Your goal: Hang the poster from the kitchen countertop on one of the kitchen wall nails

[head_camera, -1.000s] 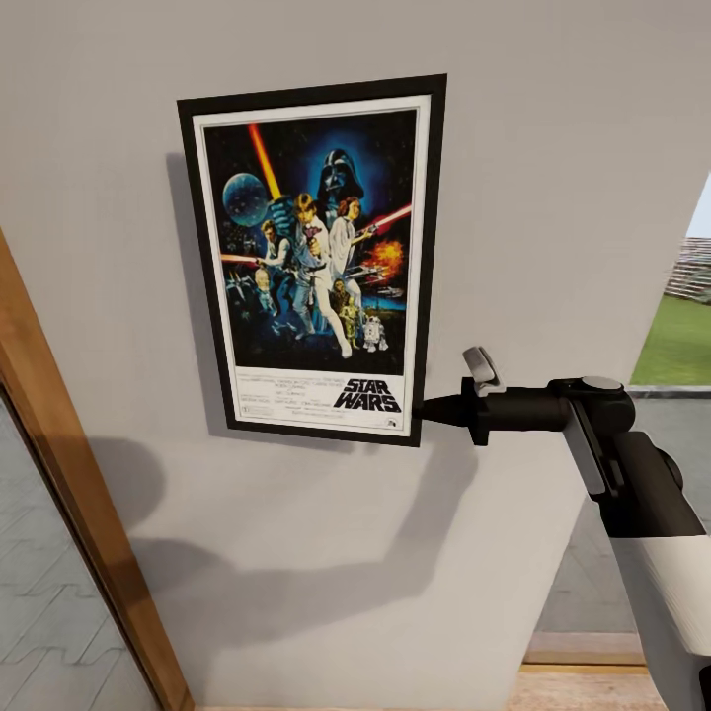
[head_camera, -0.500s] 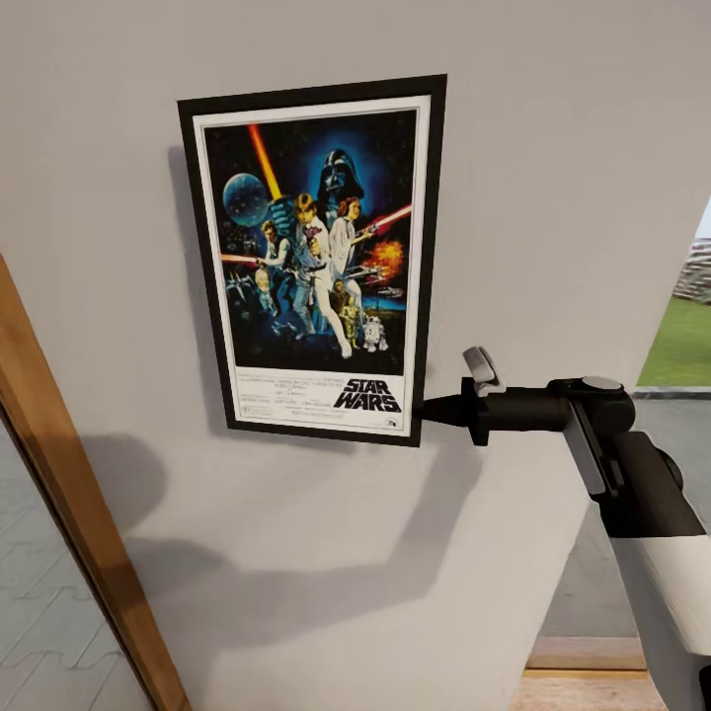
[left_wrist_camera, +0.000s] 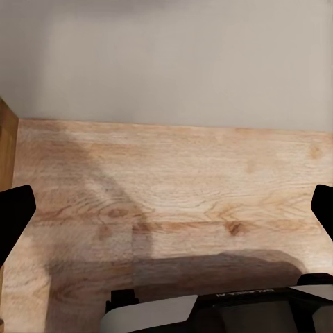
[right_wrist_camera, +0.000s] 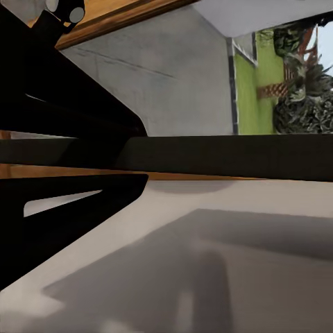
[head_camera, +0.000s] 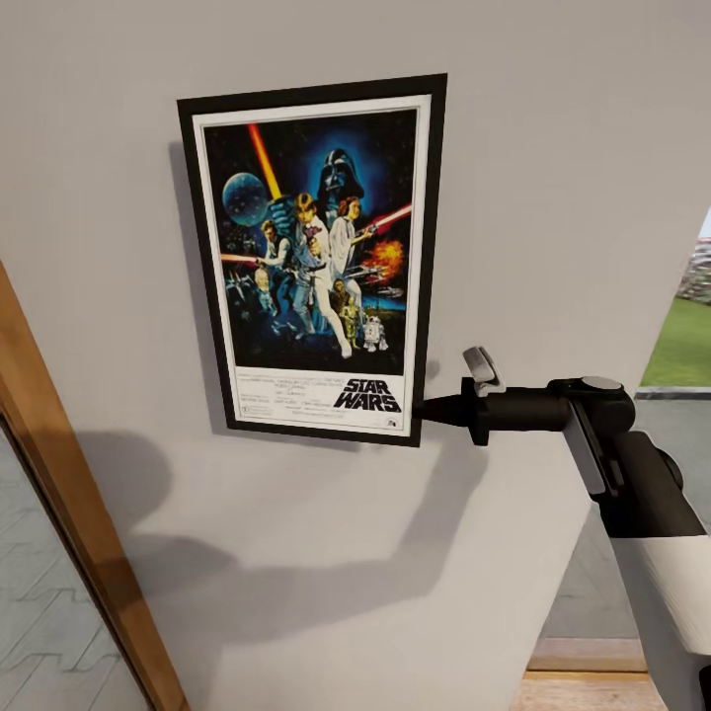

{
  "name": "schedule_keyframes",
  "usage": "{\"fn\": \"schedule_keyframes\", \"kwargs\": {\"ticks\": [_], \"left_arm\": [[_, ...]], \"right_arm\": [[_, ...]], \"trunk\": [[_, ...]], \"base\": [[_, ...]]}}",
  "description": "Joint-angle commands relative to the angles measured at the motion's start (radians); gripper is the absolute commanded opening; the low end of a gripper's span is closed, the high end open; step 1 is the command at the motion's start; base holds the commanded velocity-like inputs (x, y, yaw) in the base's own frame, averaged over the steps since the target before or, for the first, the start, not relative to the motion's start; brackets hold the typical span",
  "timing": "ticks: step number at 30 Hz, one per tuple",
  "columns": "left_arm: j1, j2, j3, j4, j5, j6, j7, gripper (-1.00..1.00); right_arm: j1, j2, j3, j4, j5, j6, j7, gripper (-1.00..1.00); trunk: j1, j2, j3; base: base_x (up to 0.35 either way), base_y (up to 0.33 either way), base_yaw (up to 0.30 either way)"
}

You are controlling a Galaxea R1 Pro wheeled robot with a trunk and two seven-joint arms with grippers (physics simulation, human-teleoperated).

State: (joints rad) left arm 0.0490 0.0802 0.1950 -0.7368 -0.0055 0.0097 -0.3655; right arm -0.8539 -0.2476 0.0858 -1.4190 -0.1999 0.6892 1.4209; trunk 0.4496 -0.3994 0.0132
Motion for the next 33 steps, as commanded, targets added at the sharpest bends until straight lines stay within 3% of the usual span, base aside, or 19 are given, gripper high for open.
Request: {"fn": "schedule_keyframes", "kwargs": {"ticks": [1, 33], "left_arm": [[0.0, 0.0, 0.003, -0.001, -0.001, 0.001, -0.006, 1.0], [0.0, 0.0, 0.003, -0.001, -0.001, 0.001, -0.006, 1.0]], "right_arm": [[0.0, -0.001, 0.002, 0.0, -0.006, 0.012, 0.0, -1.0], [0.0, -0.001, 0.002, 0.003, -0.007, 0.013, 0.0, -1.0]], "trunk": [[0.0, -0.001, 0.0], [0.0, -0.001, 0.0]], "base": [[0.0, 0.0, 0.0], [0.02, 0.0, 0.0]]}}
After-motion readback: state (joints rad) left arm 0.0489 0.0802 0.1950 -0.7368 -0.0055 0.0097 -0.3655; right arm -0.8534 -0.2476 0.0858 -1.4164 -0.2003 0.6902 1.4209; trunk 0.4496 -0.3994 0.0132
